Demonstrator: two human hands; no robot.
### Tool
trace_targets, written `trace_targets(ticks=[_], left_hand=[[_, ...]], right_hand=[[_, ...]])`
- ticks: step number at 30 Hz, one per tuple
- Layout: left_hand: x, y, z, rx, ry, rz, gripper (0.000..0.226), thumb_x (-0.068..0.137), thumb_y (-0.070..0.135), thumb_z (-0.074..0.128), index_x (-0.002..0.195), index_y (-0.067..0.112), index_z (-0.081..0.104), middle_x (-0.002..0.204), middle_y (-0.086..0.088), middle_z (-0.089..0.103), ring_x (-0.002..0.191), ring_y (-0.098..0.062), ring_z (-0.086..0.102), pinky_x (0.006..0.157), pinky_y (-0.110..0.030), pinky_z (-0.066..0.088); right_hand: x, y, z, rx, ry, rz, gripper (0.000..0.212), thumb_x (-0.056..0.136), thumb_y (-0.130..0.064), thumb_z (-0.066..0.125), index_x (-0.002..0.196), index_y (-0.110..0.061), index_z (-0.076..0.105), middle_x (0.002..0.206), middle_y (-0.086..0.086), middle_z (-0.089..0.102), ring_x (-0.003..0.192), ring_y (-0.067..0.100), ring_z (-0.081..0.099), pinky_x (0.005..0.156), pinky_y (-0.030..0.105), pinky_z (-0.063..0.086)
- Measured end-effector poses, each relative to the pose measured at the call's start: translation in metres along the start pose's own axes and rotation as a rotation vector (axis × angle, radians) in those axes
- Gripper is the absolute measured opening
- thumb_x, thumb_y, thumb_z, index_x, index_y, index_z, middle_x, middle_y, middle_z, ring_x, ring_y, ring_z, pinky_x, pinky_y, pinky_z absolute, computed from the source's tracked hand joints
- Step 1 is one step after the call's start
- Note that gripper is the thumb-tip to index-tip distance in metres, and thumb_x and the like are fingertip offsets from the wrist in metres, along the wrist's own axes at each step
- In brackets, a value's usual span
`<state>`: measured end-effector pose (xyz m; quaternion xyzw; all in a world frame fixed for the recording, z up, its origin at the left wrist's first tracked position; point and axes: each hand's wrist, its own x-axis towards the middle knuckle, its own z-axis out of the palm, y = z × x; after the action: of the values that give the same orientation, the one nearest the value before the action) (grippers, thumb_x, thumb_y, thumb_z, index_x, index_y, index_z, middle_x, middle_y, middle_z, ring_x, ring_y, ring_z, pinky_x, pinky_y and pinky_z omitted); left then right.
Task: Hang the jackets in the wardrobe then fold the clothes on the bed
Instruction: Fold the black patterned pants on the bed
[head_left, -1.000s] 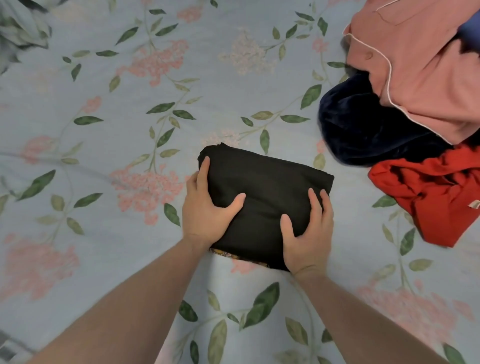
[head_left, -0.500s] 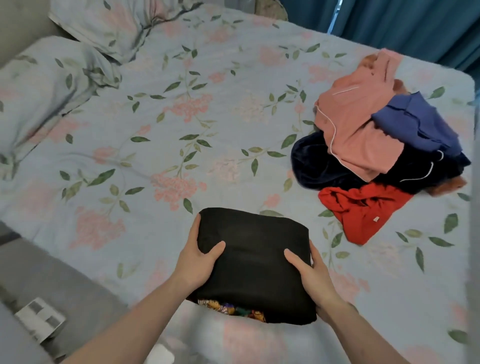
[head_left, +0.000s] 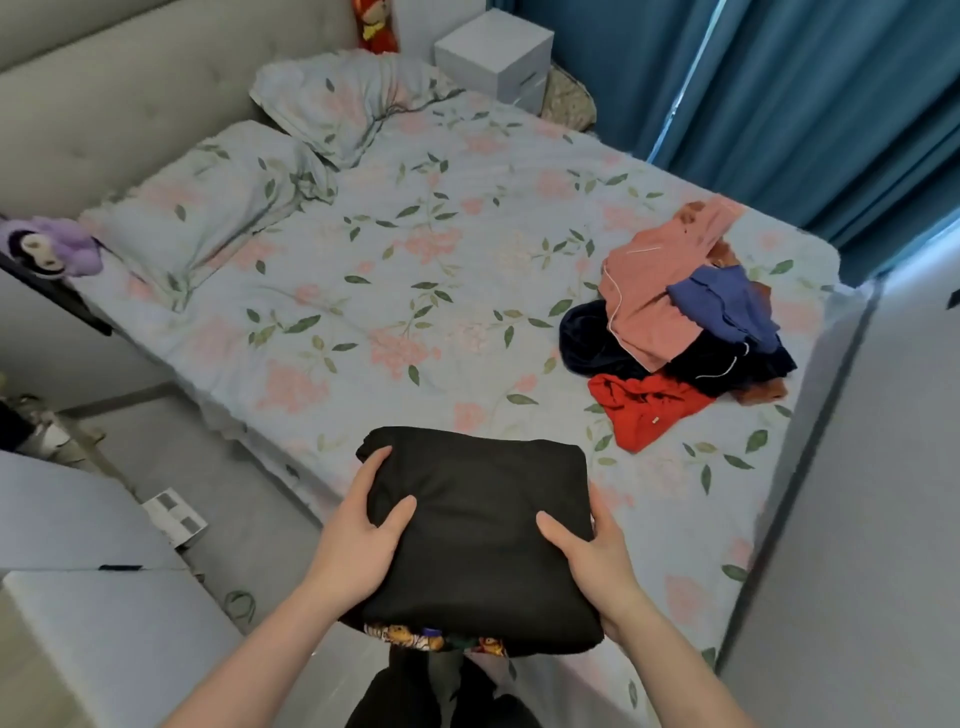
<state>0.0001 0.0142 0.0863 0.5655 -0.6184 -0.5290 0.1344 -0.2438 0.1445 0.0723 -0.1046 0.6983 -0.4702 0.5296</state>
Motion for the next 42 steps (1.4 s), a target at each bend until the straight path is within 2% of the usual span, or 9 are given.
trace_targets(ticks=[4,10,14,19,23,29,33,38,42], left_hand=[[-0.041,0.012,-0.032,-0.041,0.013,0.013,0.076,0.094,0.051,0.067,0.151,0.062,0.017,0.143,0.025,0.052,0.122,-0.002,0.059,0.106,-0.035,0.05],[-0.091,0.011,-0.095,-0.145,0.097,0.043,0.111,0.078,0.052,0.084,0.157,0.054,0.005,0.136,0.044,0.036,0.12,0.017,0.05,0.101,-0.014,0.045],[-0.115,-0.004,-0.147,-0.19,0.279,0.058,0.106,0.08,0.047,0.084,0.155,0.058,0.009,0.136,0.042,0.039,0.113,0.024,0.049,0.094,-0.006,0.044],[-0.139,-0.032,-0.217,-0.236,0.438,0.079,0.101,0.082,0.042,0.084,0.155,0.055,0.016,0.134,0.043,0.04,0.115,0.016,0.051,0.103,-0.019,0.043],[-0.143,-0.048,-0.263,-0.283,0.507,0.114,0.096,0.084,0.034,0.083,0.155,0.051,0.021,0.132,0.043,0.041,0.11,0.028,0.048,0.089,-0.001,0.043],[-0.125,-0.045,-0.318,-0.299,0.593,0.138,0.094,0.086,0.032,0.082,0.156,0.048,0.022,0.14,0.032,0.046,0.115,0.022,0.049,0.084,0.002,0.041],[-0.093,-0.034,-0.352,-0.318,0.64,0.128,0.091,0.088,0.027,0.08,0.156,0.046,0.022,0.129,0.043,0.041,0.103,0.032,0.047,0.081,0.005,0.039],[-0.044,-0.014,-0.401,-0.281,0.686,0.108,0.09,0.09,0.032,0.078,0.157,0.047,0.019,0.128,0.042,0.038,0.109,0.017,0.047,0.096,-0.009,0.04],[-0.014,0.001,-0.446,-0.235,0.739,0.079,0.091,0.089,0.039,0.077,0.157,0.051,0.017,0.149,0.024,0.04,0.13,-0.002,0.047,0.114,-0.031,0.042]], right_hand=[[-0.023,-0.024,0.022,-0.076,-0.068,-0.103,0.075,0.084,-0.027,0.085,0.146,-0.045,0.049,0.13,-0.014,0.068,0.113,0.01,0.069,0.099,0.044,0.058],[-0.043,-0.067,0.088,-0.137,-0.231,-0.172,0.067,0.087,-0.027,0.081,0.143,-0.047,0.05,0.123,-0.012,0.071,0.101,0.01,0.074,0.087,0.038,0.062],[-0.056,-0.089,0.151,-0.233,-0.351,-0.195,0.063,0.09,-0.023,0.074,0.142,-0.048,0.048,0.124,-0.01,0.07,0.102,0.012,0.073,0.087,0.036,0.059],[-0.085,-0.108,0.228,-0.299,-0.489,-0.205,0.069,0.089,-0.017,0.074,0.145,-0.043,0.044,0.122,-0.008,0.069,0.094,0.014,0.076,0.078,0.032,0.058],[-0.103,-0.119,0.275,-0.328,-0.618,-0.21,0.085,0.074,-0.026,0.087,0.147,-0.038,0.044,0.124,-0.006,0.071,0.104,0.018,0.074,0.086,0.037,0.058],[-0.104,-0.152,0.336,-0.363,-0.591,-0.335,0.102,0.057,-0.042,0.099,0.143,-0.038,0.045,0.126,-0.011,0.069,0.103,0.013,0.074,0.09,0.039,0.06],[-0.083,-0.185,0.379,-0.349,-0.622,-0.397,0.088,0.068,-0.035,0.093,0.142,-0.042,0.047,0.121,-0.015,0.07,0.096,0.008,0.074,0.079,0.03,0.06],[-0.04,-0.225,0.436,-0.325,-0.658,-0.41,0.075,0.073,-0.028,0.09,0.137,-0.04,0.053,0.117,-0.014,0.072,0.092,0.007,0.075,0.073,0.027,0.06],[-0.011,-0.258,0.488,-0.304,-0.717,-0.407,0.069,0.075,-0.026,0.089,0.134,-0.04,0.055,0.118,-0.011,0.072,0.094,0.01,0.075,0.075,0.029,0.06]])
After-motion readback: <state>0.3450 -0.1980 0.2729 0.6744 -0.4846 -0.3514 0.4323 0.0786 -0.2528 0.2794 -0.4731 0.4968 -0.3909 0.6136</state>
